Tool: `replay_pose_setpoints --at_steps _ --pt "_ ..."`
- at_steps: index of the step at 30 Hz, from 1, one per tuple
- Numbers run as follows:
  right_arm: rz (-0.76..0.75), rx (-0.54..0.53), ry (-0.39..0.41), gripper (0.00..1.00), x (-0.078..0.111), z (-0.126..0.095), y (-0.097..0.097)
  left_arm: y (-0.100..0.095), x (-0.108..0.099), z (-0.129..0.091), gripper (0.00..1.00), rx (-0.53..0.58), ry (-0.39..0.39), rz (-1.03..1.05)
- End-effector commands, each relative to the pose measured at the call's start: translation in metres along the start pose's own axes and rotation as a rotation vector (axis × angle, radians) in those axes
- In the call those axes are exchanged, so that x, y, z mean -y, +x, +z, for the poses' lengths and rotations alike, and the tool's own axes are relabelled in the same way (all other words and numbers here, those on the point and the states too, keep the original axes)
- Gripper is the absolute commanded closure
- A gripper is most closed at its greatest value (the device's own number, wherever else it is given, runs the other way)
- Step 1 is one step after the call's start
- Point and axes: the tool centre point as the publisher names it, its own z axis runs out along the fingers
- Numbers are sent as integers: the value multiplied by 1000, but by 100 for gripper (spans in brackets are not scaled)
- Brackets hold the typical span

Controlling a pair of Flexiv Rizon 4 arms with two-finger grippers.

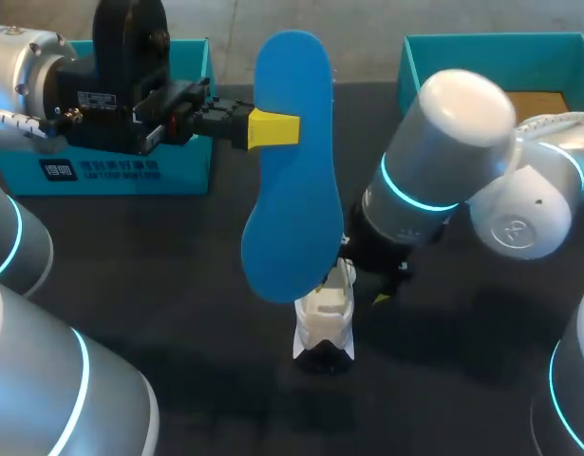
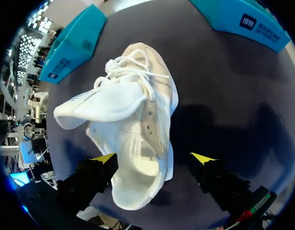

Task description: Take the shoe out of the shoebox, open the shoe tongue, remove and reinsert the insole, then place the shoe into the shoebox

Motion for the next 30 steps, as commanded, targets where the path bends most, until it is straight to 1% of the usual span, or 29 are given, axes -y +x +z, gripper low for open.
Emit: replay_pose_setpoints --at_steps 1,3,7,8,10,11,14,18,30 --pt "-1 -97 -4 0 2 -19 -16 -2 1 1 100 -2 -5 0" --pt "5 -132 -11 0 1 -25 -18 -2 1 1 100 -2 -5 0" --pt "-4 -243 -22 0 -1 -42 -21 -2 1 1 100 -2 -5 0" --pt "-3 -245 -21 0 -2 -46 -21 -2 1 1 100 -2 -5 0" --pt "-14 -293 -14 0 -4 -51 -21 -2 1 1 100 -2 -5 0" --pt "-12 -293 -14 0 -5 -54 -22 -2 1 1 100 -2 -5 0" --pt "1 -356 -11 0 -8 -59 -27 -2 1 1 100 -2 -5 0" --pt "13 -527 4 0 -11 -62 -32 -2 1 1 100 -2 -5 0" --pt "23 -533 2 0 -13 -63 -33 -2 1 1 100 -2 -5 0"
